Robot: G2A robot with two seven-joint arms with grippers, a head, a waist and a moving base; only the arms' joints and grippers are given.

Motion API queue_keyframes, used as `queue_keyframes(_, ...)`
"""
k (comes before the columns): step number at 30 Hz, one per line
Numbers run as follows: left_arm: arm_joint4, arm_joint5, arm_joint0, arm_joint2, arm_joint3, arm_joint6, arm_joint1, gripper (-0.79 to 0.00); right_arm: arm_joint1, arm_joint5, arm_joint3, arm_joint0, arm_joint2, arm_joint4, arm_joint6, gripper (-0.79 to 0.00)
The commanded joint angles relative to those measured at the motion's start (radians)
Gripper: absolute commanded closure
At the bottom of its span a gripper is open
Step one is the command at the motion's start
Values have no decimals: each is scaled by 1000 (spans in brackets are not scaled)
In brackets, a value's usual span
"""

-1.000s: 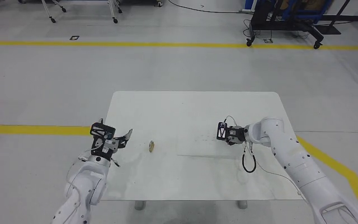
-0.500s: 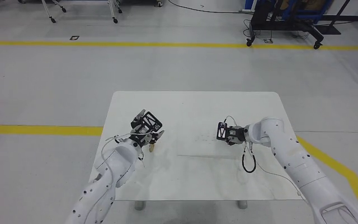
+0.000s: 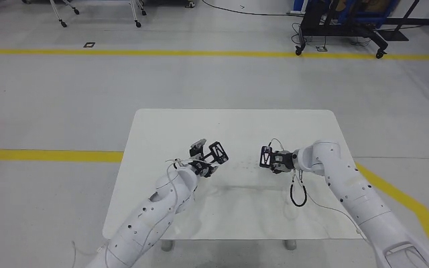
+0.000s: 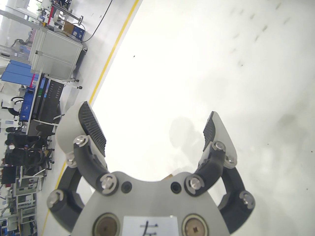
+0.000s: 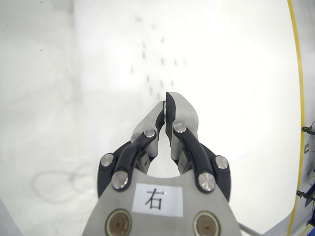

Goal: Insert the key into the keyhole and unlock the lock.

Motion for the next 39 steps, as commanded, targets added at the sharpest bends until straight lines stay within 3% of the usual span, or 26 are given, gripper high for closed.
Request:
queue_keyframes(1,-4,12,-22,24,41,10,-12,-785,0,0,0,0,0,0,0,0)
queue_keyframes(9,-92,-8,-103,73,186,68,-55,-785,0,0,0,0,0,0,0,0)
queue_keyframes(30,-163,-25,-192,144,387,135,-128,-785,0,4,-2,-2,0,2,-4,0)
queue_keyframes(39,-165,-19,-203,146,429,156,-146,-785,23,-21,-15,-40,79,33,-167,0)
